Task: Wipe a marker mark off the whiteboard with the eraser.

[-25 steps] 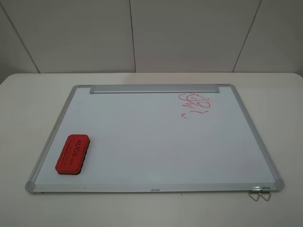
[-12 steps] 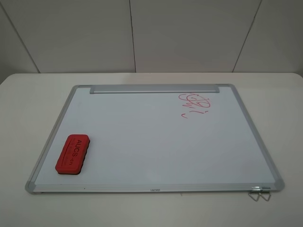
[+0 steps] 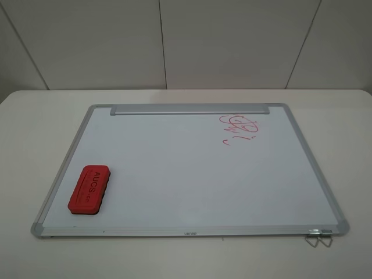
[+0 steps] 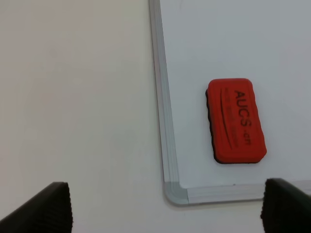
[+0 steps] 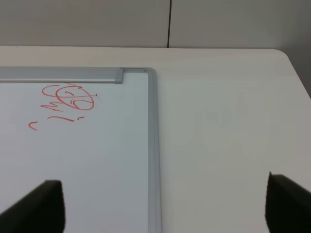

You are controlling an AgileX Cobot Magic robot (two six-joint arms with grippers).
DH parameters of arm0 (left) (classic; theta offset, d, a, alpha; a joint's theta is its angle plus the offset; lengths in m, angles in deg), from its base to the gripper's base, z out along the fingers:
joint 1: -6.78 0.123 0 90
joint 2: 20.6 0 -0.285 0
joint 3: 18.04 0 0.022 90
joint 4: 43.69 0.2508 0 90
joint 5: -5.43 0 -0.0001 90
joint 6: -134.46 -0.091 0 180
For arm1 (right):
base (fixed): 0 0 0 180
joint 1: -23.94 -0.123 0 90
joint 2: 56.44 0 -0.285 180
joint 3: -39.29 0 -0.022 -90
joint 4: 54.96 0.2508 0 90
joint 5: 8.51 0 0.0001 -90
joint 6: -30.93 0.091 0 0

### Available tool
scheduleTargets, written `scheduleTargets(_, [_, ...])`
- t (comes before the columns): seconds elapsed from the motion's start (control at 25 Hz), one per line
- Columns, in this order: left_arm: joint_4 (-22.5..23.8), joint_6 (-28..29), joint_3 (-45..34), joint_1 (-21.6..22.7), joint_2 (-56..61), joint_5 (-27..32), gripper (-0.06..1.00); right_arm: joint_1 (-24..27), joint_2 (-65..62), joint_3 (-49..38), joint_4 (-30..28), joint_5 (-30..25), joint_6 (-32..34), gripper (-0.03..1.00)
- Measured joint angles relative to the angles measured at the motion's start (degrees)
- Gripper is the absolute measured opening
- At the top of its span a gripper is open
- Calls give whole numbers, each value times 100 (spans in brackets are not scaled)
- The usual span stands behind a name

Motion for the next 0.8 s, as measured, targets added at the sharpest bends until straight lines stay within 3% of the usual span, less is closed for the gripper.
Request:
scheduleTargets(0.28, [0,0,-6,0,711,-6,77,0,0,0,0,0,0,71])
scheduleTargets(0.8, [-2,0,-16,0,728,-6,77,0,0,0,0,0,0,71])
